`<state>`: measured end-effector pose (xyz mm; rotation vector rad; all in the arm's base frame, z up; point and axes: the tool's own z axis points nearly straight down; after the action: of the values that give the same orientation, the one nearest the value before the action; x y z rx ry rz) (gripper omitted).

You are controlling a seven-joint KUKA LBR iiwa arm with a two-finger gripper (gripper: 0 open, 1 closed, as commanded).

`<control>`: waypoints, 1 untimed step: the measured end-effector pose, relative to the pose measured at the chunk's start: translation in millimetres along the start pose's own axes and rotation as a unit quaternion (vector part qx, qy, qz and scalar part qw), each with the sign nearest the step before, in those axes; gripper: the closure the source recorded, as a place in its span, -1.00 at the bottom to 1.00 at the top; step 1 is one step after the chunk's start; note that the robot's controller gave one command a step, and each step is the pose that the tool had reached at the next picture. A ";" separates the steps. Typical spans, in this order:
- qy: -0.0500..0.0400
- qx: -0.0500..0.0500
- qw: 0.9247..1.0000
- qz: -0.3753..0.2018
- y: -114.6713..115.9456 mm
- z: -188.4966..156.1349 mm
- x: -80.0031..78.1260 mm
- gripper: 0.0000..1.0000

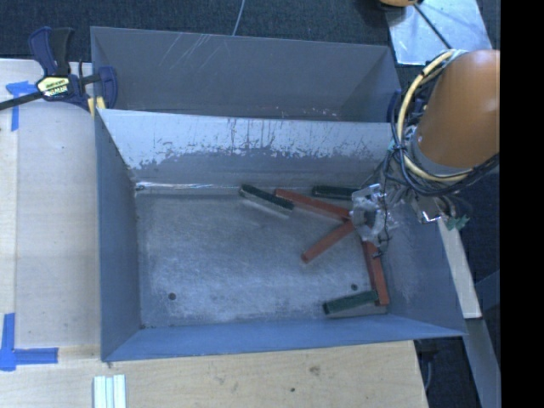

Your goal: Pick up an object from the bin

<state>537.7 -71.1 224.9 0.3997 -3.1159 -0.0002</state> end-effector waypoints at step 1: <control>-0.004 0.001 1.000 -0.017 -0.9 117.6 -12.3 -1.00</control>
Offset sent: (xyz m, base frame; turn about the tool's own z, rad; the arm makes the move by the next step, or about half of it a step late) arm 0.0000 0.0000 0.0000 0.0000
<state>549.9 -68.8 107.4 0.4545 -3.1165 0.0021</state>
